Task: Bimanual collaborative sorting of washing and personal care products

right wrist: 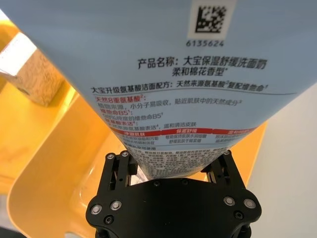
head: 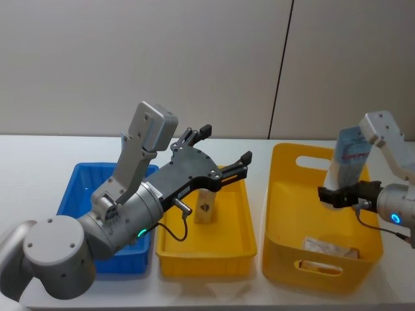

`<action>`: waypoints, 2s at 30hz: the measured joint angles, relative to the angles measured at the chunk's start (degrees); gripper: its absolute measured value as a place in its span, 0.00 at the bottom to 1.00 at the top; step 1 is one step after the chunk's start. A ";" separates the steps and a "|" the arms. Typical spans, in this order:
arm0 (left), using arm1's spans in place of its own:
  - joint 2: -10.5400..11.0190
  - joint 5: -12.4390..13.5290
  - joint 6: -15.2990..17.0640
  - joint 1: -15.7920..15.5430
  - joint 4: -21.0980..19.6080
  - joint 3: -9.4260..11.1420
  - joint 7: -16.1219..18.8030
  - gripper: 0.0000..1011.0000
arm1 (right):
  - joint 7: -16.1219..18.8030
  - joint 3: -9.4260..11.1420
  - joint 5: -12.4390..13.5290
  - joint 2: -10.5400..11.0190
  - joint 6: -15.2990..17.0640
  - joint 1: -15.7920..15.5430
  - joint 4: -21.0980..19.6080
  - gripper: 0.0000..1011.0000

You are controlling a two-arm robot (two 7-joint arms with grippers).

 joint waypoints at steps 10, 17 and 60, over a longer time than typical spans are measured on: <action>0.00 0.00 0.00 0.00 0.00 0.00 0.00 0.99 | 6.20 -3.74 1.17 2.58 6.22 8.05 9.21 0.62; 0.00 0.00 0.00 0.00 0.00 0.00 -0.01 0.99 | 11.67 -8.36 1.57 4.14 9.08 14.91 17.56 0.62; 0.00 0.01 0.00 0.00 0.00 0.00 -0.01 0.99 | 22.52 -18.75 1.87 6.25 11.77 29.28 35.97 0.99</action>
